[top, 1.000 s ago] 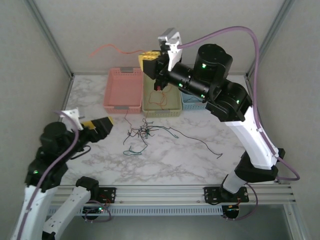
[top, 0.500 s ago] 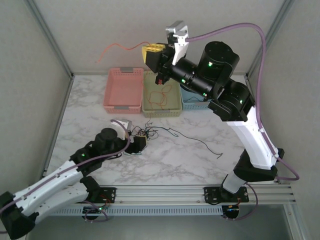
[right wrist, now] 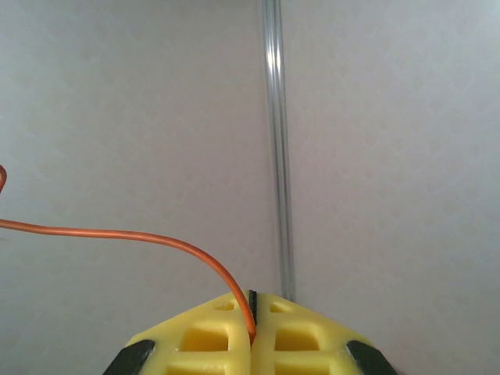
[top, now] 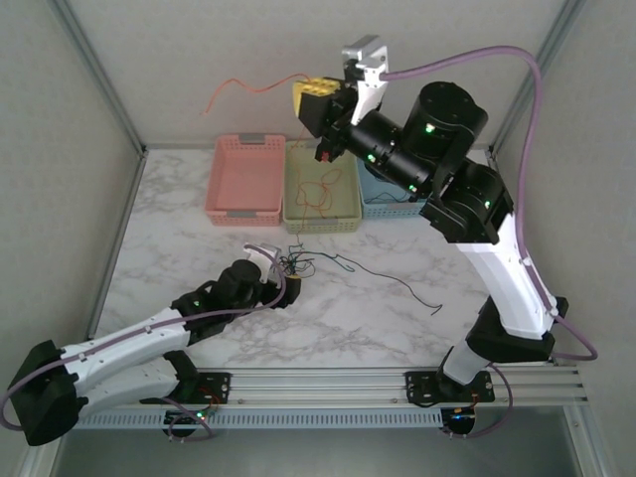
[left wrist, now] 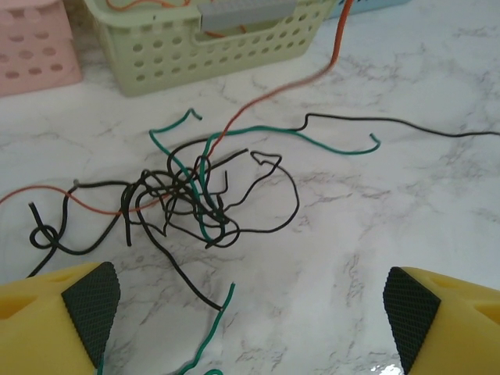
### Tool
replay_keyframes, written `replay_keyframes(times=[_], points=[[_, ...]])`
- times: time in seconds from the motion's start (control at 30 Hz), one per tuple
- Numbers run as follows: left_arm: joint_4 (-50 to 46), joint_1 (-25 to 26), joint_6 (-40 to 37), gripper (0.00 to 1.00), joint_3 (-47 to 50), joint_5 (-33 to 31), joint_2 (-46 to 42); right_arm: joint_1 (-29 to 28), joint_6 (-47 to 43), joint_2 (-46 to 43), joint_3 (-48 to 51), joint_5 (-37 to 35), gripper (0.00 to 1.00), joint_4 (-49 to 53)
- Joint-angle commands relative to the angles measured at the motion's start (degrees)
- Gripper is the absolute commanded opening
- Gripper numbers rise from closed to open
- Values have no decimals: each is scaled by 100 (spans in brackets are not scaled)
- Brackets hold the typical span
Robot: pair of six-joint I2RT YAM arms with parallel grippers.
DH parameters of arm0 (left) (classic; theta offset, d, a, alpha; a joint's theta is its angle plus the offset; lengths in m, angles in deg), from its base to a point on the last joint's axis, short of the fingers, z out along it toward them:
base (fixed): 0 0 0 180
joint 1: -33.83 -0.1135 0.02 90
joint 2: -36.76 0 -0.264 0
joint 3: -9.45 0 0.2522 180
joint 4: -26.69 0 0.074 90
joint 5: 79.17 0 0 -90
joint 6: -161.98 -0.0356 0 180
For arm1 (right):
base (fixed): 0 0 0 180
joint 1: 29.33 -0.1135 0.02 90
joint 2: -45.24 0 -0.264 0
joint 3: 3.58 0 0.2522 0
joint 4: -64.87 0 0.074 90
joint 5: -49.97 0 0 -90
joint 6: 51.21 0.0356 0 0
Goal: Untangle the cables
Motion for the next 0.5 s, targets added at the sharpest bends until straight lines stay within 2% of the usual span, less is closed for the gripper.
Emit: replay_keyframes(times=[0.0, 0.23, 0.47], points=[[528, 30, 118, 90, 166, -193, 13, 41, -196, -288, -434, 93, 0, -762], [589, 30, -397, 91, -123, -75, 167, 35, 385, -474, -504, 611, 0, -1131], [1134, 33, -1343, 93, -704, 358, 411, 29, 630, -659, -190, 643, 0, -1076]])
